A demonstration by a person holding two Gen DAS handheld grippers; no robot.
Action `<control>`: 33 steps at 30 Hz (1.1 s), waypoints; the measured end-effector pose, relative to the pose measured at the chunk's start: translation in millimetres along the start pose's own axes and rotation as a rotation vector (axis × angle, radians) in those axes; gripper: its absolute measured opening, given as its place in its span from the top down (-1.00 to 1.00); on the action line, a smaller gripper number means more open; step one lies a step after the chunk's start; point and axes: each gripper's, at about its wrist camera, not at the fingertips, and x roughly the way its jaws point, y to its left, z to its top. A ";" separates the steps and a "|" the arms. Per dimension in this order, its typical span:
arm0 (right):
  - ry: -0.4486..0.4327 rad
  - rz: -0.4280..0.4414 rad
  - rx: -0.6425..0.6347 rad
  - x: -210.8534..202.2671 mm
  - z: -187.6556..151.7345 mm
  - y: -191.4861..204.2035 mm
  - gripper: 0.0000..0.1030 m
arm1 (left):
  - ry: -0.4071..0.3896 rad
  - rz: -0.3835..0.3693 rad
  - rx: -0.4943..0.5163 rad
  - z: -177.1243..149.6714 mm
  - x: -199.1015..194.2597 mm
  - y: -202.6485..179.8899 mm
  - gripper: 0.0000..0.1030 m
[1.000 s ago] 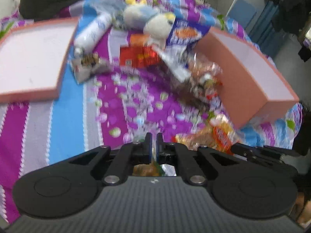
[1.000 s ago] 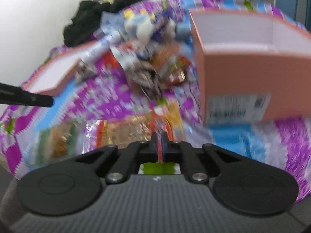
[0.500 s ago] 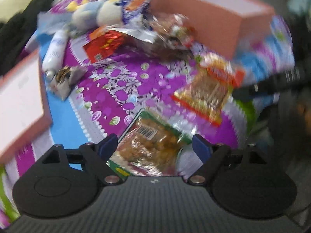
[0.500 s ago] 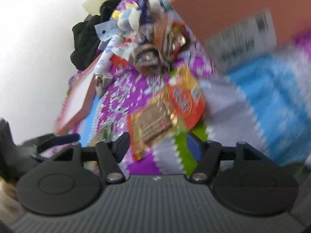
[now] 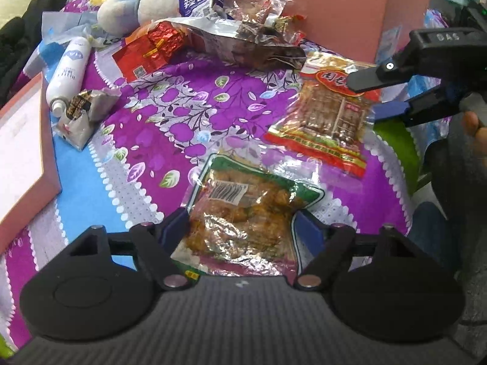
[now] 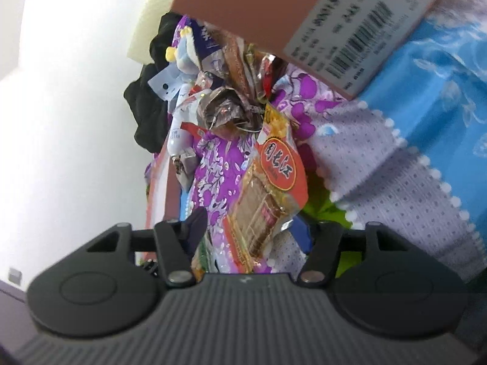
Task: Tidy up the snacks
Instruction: 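Carry both held snack bags toward the deep pink box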
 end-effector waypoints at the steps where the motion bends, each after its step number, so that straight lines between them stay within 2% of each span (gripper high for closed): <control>1: 0.008 0.005 -0.006 4.1 1.5 1.2 -0.10 | -0.001 -0.003 -0.005 -0.4 -0.2 1.0 -0.52; 4: 0.026 -0.011 -0.022 17.0 6.1 5.5 0.12 | 0.000 -0.007 -0.014 -0.3 -1.0 1.6 -0.46; 7: 0.041 -0.015 -0.026 27.0 11.3 6.4 0.24 | 0.002 -0.005 -0.018 -0.4 -1.5 1.0 -0.43; 9: 0.058 -0.038 -0.041 36.3 15.0 10.3 0.40 | -0.001 -0.002 -0.020 -0.9 -1.8 0.4 -0.43; 11: 0.071 -0.052 -0.044 46.1 18.1 12.3 0.64 | -0.004 -0.001 -0.029 -1.8 -2.5 0.3 -0.42; 13: 0.075 -0.053 -0.035 52.3 19.8 10.6 0.74 | -0.010 0.003 -0.038 -2.6 -3.3 -0.2 -0.40; 16: 0.071 -0.063 -0.071 56.6 20.5 17.4 0.74 | -0.015 0.009 -0.057 -2.0 -5.9 -0.2 -0.32; 22: 0.035 -0.107 -0.208 38.9 21.0 43.8 0.82 | -0.035 0.015 -0.165 -0.2 -17.9 4.1 -0.17; 29: -0.059 -0.191 -0.408 -5.6 17.1 84.1 0.83 | -0.068 0.026 -0.323 3.6 -41.9 1.9 -0.16; 33: -0.108 -0.230 -0.464 -31.3 11.6 97.5 0.84 | -0.103 0.017 -0.442 10.6 -66.1 0.5 -0.16</control>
